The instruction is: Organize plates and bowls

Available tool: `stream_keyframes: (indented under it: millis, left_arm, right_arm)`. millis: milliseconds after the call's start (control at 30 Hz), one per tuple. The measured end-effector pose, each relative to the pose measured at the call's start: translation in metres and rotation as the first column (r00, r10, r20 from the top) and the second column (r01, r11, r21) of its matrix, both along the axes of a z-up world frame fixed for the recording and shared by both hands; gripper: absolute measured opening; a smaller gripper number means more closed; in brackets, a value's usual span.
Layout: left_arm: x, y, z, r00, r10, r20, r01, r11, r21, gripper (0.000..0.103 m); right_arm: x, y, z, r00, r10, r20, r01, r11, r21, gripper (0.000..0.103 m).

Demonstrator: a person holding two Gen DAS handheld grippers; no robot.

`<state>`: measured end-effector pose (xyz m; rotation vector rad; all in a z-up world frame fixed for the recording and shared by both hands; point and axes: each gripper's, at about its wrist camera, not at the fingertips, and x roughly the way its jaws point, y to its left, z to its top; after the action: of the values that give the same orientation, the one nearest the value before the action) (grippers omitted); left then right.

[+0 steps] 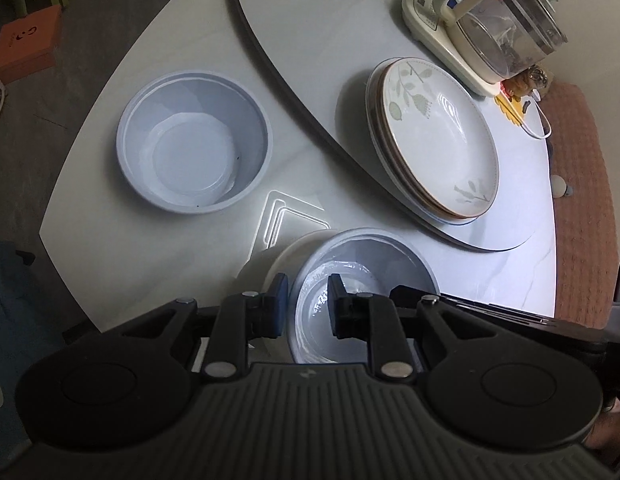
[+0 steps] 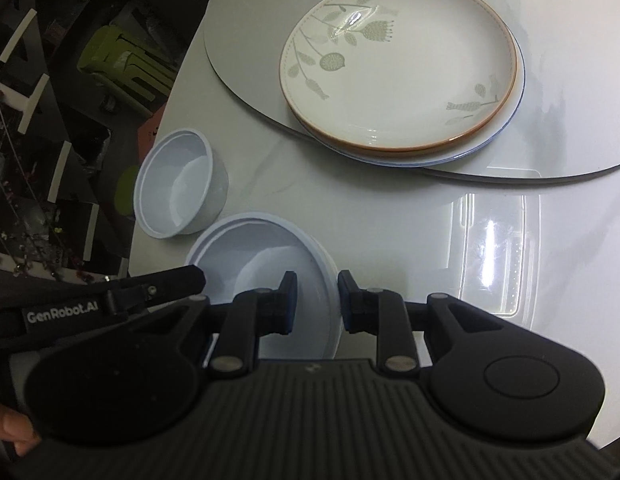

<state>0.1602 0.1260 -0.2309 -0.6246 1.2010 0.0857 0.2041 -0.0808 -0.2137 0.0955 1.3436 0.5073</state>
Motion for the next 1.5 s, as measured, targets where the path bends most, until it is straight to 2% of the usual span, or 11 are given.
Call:
stream_keyframes:
  millis: [67, 133, 200, 300, 633, 867, 1100, 1300, 1500]
  left_arm:
    - [0.001, 0.000, 0.001, 1.000, -0.011, -0.001, 0.011, 1.000, 0.001, 0.023]
    - [0.000, 0.000, 0.004, 1.000, -0.016, -0.001, 0.016, 1.000, 0.004, 0.035]
    - [0.000, -0.001, 0.009, 1.000, -0.014, 0.005, 0.014, 1.000, 0.018, 0.041]
    - [-0.002, -0.003, 0.021, 1.000, -0.012, 0.021, 0.011, 1.000, 0.027, 0.042]
    - [-0.022, -0.022, 0.081, 0.991, 0.040, 0.126, -0.051, 0.995, 0.082, 0.042]
    - [-0.045, -0.037, 0.121, 0.976, 0.080, 0.201, -0.109, 0.984, 0.139, 0.042]
    - [-0.062, -0.061, 0.138, 0.972, 0.113, 0.207, -0.155, 0.967, 0.200, 0.042]
    - [-0.071, -0.073, 0.144, 0.957, 0.172, 0.233, -0.220, 0.955, 0.200, 0.042]
    - [-0.077, -0.079, 0.150, 0.949, 0.193, 0.248, -0.247, 0.945, 0.213, 0.042]
  right_arm:
    - [0.000, 0.001, 0.001, 1.000, -0.009, 0.004, 0.009, 1.000, 0.003, 0.026]
    - [-0.001, 0.001, 0.004, 1.000, -0.021, 0.015, 0.021, 1.000, 0.005, 0.027]
    - [-0.002, -0.001, 0.008, 0.999, -0.025, 0.029, 0.025, 1.000, 0.003, 0.027]
    - [-0.005, -0.004, 0.020, 0.998, -0.021, 0.058, 0.021, 1.000, 0.008, 0.030]
    - [-0.014, -0.025, 0.078, 0.985, 0.051, 0.168, -0.062, 0.996, 0.059, 0.030]
    - [-0.017, -0.041, 0.115, 0.956, 0.105, 0.273, -0.142, 0.983, 0.118, 0.030]
    - [-0.025, -0.061, 0.128, 0.929, 0.150, 0.338, -0.205, 0.969, 0.136, 0.030]
    - [-0.022, -0.070, 0.133, 0.915, 0.181, 0.362, -0.250, 0.956, 0.154, 0.030]
    - [-0.023, -0.070, 0.134, 0.902, 0.210, 0.376, -0.286, 0.945, 0.160, 0.030]
